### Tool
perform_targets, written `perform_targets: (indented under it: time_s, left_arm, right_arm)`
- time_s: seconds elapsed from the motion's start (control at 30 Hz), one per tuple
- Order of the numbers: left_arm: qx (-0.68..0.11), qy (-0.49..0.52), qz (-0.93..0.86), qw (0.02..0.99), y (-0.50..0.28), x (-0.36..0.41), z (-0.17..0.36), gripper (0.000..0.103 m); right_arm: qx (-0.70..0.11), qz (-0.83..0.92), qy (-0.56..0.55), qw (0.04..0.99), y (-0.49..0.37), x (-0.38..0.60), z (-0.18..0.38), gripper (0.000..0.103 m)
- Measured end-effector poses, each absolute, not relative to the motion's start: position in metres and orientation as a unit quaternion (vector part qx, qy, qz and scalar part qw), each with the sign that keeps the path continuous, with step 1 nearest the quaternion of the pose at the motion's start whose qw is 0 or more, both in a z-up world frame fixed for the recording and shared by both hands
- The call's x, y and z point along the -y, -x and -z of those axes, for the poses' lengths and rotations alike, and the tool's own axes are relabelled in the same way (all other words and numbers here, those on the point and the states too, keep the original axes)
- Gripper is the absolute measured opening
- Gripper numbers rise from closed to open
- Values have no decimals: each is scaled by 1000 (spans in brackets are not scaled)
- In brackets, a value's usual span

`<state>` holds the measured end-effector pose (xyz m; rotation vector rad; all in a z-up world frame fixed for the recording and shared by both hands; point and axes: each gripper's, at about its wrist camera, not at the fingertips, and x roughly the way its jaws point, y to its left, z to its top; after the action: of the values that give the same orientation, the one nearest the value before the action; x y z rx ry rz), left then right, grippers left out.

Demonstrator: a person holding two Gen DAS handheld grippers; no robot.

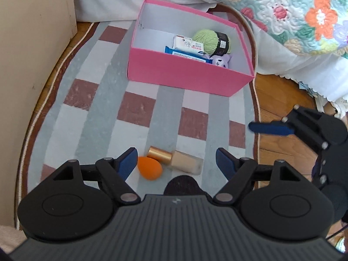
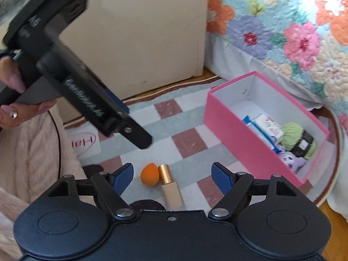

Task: Organize objects
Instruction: 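Close the right tool on the gold-capped foundation bottle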

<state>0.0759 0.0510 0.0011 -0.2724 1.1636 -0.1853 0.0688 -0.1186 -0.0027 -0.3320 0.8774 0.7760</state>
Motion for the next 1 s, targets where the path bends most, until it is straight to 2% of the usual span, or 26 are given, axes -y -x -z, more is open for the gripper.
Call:
perform_targets:
  time_s: [0.23,0.33,0.53,0.8,0.97,1.0]
  left_arm:
    - [-572,171,93,797,-85,-43,40,72]
    - [-582,180,97,787,-90,-39,58,66]
    - [-603,180,88,772,-99,-29,93,42]
    - [-598,177,93,776,-105,-16,117,33]
    - [-588,177,88,784,-104,-18,120,30]
    - [-584,174,89,788,-104,-18,120,30]
  right_arm:
    - [-423,-374,196,802,-66,105,53,83]
    - [-426,-376,212,795,-67,102,68,82]
    - [-451,-366,238,778,-73,96,100,82]
    - [-454,-360,225,784,-73,96,126,80]
    - [-454,-354,236,783,-77,91,138,48]
    - [-459,-360,228,779,-78,91,140,45]
